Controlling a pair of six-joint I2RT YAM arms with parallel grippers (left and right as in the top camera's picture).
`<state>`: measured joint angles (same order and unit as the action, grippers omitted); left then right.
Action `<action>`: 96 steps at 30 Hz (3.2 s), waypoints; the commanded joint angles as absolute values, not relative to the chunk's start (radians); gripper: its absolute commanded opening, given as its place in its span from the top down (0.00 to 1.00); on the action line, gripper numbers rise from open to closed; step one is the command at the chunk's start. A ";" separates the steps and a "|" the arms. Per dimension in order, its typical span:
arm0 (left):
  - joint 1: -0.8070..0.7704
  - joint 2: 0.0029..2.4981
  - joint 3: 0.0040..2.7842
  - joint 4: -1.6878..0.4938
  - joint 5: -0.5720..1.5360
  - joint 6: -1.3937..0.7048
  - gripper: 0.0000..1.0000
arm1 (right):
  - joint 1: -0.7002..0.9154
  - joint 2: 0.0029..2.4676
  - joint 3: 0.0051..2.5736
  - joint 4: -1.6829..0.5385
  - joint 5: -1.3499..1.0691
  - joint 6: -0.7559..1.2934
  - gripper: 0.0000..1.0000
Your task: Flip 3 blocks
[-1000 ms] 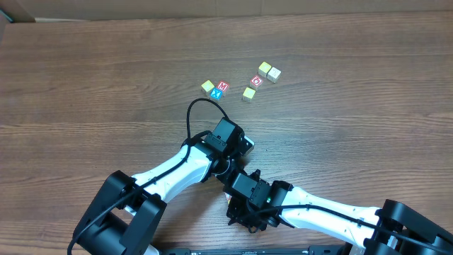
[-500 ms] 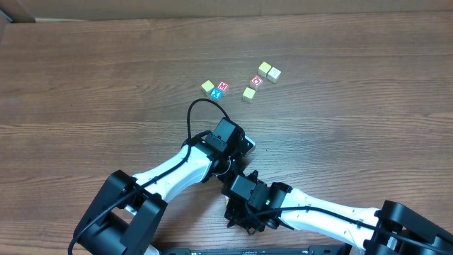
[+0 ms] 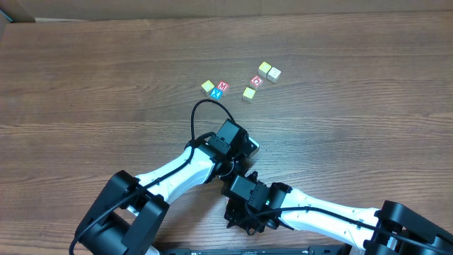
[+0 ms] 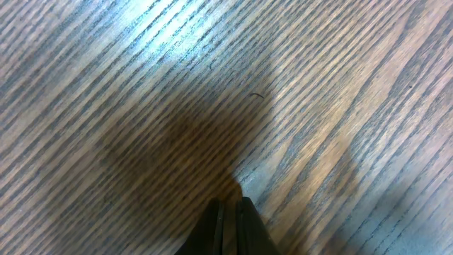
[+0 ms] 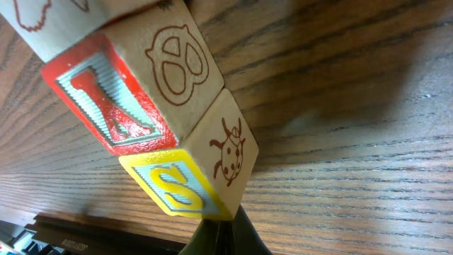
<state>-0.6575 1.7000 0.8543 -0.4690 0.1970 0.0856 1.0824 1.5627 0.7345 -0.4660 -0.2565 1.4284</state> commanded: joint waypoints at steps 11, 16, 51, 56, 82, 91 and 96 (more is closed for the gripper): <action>-0.682 1.747 0.814 -0.466 0.237 0.109 0.96 | 1.081 1.562 0.739 -0.457 -0.202 1.436 0.96; -0.682 1.747 0.814 -0.459 0.225 0.105 0.96 | 1.081 1.562 0.739 -0.458 -0.202 1.436 0.96; -0.681 1.747 0.814 -0.414 0.175 0.067 0.96 | 1.148 1.562 0.740 -0.474 -0.221 1.478 0.96; -0.681 1.747 0.814 -0.414 0.172 0.067 0.96 | 1.172 1.562 0.740 -0.498 -0.231 1.502 0.96; -0.512 1.746 0.846 -0.387 -0.162 -0.297 0.92 | 1.102 1.438 0.742 -0.793 -0.156 1.546 0.96; -0.443 1.744 1.053 -0.709 -0.167 -0.349 0.96 | 0.883 1.272 0.777 -1.013 -0.001 1.417 0.96; -0.445 1.744 1.159 -0.874 -0.126 -0.348 0.96 | 0.807 1.232 0.852 -1.135 0.102 1.322 0.96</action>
